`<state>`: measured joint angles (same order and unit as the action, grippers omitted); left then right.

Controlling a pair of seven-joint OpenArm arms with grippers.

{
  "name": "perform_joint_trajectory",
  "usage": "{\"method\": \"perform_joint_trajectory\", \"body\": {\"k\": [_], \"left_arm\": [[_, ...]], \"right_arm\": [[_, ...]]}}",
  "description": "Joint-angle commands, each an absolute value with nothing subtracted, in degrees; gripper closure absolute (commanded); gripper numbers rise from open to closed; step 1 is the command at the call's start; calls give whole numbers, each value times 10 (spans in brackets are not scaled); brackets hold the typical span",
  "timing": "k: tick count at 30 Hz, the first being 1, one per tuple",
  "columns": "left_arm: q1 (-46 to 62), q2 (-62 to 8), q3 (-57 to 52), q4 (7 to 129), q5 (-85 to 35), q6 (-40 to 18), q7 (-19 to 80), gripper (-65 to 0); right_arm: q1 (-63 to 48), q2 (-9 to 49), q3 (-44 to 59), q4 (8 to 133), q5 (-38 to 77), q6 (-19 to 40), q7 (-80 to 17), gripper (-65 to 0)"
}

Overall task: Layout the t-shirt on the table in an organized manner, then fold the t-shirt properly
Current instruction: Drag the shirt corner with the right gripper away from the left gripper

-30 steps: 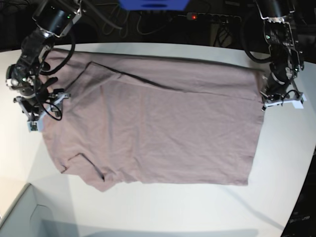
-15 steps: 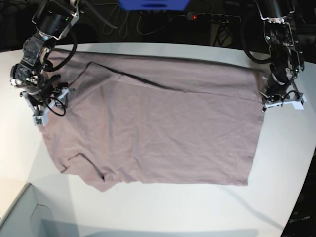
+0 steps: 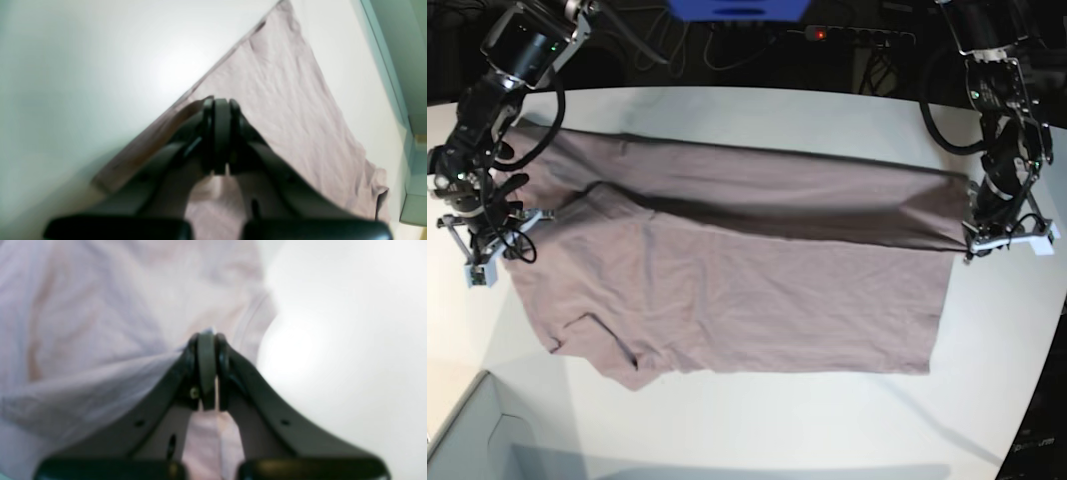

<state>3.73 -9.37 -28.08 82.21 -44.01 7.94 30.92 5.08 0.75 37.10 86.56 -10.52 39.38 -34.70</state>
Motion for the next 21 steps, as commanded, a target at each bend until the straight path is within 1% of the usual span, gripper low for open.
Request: {"method": "perform_joint_trajectory", "body": {"k": [1,6,14,21], "left_arm": [[21,-101,-284,833,-443,76,298,0],[-8,-101,-282,825,-439,76,298,0],[-23,-100,-280,821,-439,76,297,0],[-23,-100,-283,783,-439,76,297,0]], "right_arm": [[60,12,371,882,-98,400,-334,0],[83,14,371,868,-98,400,-334,0],[116,12,371,861,-98,400,-334,0],[124,-4,371,860,-97,400,-322,0]]}}
